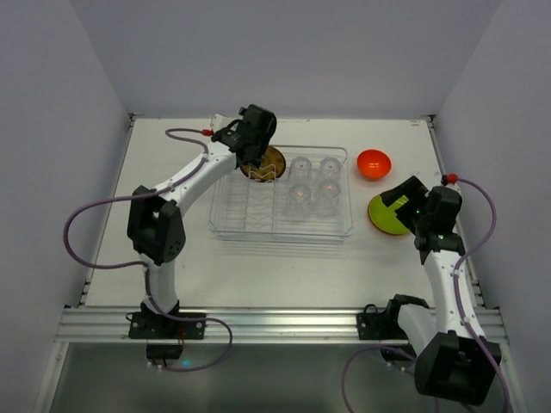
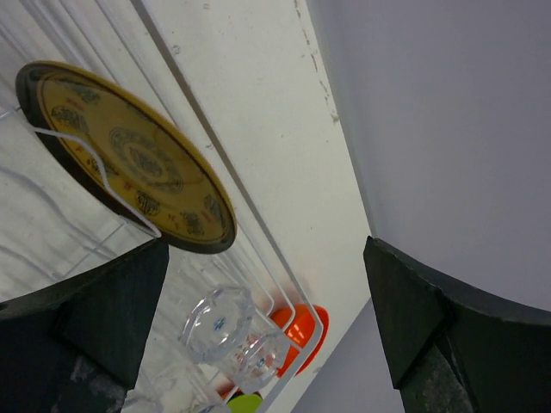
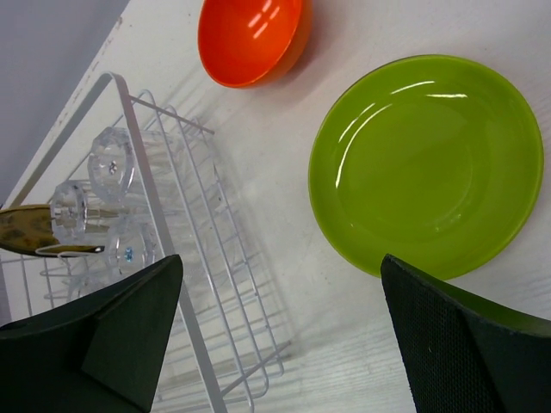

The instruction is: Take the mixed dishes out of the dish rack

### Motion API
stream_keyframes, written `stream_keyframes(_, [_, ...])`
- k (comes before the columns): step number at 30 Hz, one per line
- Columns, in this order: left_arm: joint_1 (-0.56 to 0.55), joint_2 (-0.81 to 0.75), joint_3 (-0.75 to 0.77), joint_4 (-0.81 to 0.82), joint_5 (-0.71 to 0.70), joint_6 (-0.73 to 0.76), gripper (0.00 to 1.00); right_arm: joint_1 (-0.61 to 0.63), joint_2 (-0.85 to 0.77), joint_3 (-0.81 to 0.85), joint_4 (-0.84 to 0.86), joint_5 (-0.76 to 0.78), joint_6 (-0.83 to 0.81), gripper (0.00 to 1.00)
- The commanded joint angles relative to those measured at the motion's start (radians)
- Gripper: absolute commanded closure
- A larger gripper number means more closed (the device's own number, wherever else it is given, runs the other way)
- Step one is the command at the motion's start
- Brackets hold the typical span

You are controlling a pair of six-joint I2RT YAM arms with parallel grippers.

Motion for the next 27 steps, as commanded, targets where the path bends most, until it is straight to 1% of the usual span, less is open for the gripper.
stream_keyframes(1, [0.023, 0.098, 0.177, -0.169, -0.062, -0.071, 0.00, 0.000, -0.050, -0.018, 0.057, -0.010, -0.002, 0.01])
stream_keyframes(3, [0.023, 0.153, 0.225, -0.227, -0.066, -0.090, 0.00, 0.001, -0.068, -0.033, 0.071, -0.007, 0.000, 0.01])
stream_keyframes(5, [0.023, 0.166, 0.224, -0.220, -0.072, -0.102, 0.00, 0.001, -0.079, -0.039, 0.074, -0.010, 0.003, 0.01])
stream_keyframes(6, [0.026, 0.166, 0.213, -0.184, -0.083, -0.095, 0.03, 0.001, -0.081, -0.038, 0.073, -0.010, 0.003, 0.01])
stream_keyframes(7, [0.026, 0.167, 0.196, -0.170, -0.089, -0.090, 0.11, 0.001, -0.078, -0.039, 0.071, -0.015, 0.003, 0.01])
stream_keyframes(8, [0.026, 0.175, 0.196, -0.169, -0.094, -0.090, 0.15, 0.001, -0.078, -0.038, 0.071, -0.018, 0.003, 0.01])
stream_keyframes(10, [0.028, 0.186, 0.198, -0.169, -0.096, -0.096, 0.20, 0.001, -0.074, -0.039, 0.071, -0.016, 0.003, 0.01])
stream_keyframes(12, [0.034, 0.207, 0.196, -0.159, -0.079, -0.098, 0.29, 0.001, -0.076, -0.038, 0.062, -0.006, 0.001, 0.01])
stream_keyframes(14, [0.045, 0.227, 0.198, -0.148, -0.053, -0.093, 0.34, 0.001, -0.093, -0.039, 0.059, 0.010, -0.004, 0.01])
stream_keyframes(15, [0.052, 0.232, 0.198, -0.143, -0.042, -0.095, 0.41, 0.001, -0.102, -0.044, 0.061, 0.013, -0.005, 0.01])
stream_keyframes(16, [0.054, 0.235, 0.198, -0.143, -0.040, -0.095, 0.54, 0.001, -0.113, -0.048, 0.064, 0.016, -0.005, 0.01])
stream_keyframes(19, [0.056, 0.236, 0.196, -0.148, -0.049, -0.107, 0.63, 0.001, -0.145, -0.068, 0.083, 0.020, -0.004, 0.01])
stream_keyframes(21, [0.063, 0.236, 0.193, -0.151, -0.046, -0.121, 0.66, 0.001, -0.150, -0.071, 0.084, 0.019, -0.004, 0.01])
stream_keyframes(24, [0.074, 0.236, 0.187, -0.154, -0.034, -0.137, 0.78, 0.001, -0.139, -0.068, 0.084, 0.008, -0.004, 0.01])
stream_keyframes(26, [0.077, 0.229, 0.169, -0.154, -0.025, -0.156, 0.95, 0.001, -0.134, -0.068, 0.084, 0.004, -0.004, 0.01])
stream_keyframes(27, [0.083, 0.222, 0.156, -0.156, -0.017, -0.186, 1.00, 0.001, -0.133, -0.067, 0.085, 0.001, -0.004, 0.01])
